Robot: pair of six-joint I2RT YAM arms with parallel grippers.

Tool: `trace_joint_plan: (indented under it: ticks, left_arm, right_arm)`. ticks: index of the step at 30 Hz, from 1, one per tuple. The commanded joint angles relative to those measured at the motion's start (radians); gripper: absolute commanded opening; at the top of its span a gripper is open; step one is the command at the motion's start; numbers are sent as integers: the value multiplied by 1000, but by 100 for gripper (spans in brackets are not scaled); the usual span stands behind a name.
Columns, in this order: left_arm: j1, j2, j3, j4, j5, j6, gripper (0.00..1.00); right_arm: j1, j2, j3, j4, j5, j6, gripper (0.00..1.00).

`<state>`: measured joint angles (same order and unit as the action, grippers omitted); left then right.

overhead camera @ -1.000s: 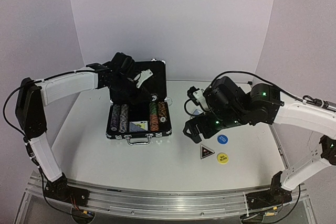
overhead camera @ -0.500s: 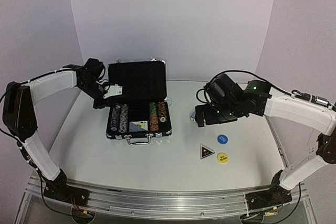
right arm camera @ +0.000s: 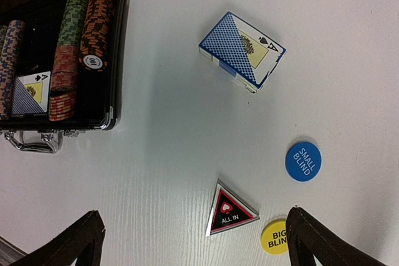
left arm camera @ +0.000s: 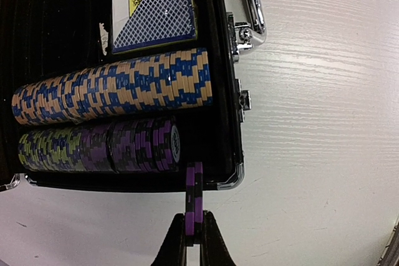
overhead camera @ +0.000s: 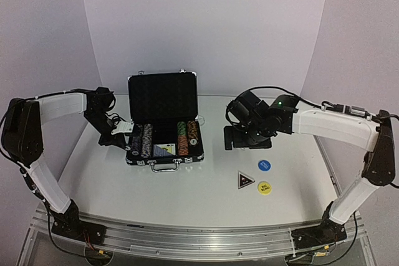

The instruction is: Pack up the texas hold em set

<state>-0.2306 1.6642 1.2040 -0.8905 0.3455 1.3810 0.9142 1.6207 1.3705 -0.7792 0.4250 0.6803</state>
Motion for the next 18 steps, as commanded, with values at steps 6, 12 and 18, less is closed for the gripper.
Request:
trace_joint_plan:
  ticks: [6, 12, 18]
  left_arm:
    - [-16, -14, -26, 43, 70, -5, 0]
    - [-44, 14, -61, 120, 25, -42, 0]
    - [-51, 41, -68, 136, -4, -54, 0]
  right_arm:
    - [-3, -21, 6, -8, -8, 58, 98]
    - [-3, -36, -4, -8, -12, 67, 98]
    - [-3, -47, -18, -11, -12, 72, 98]
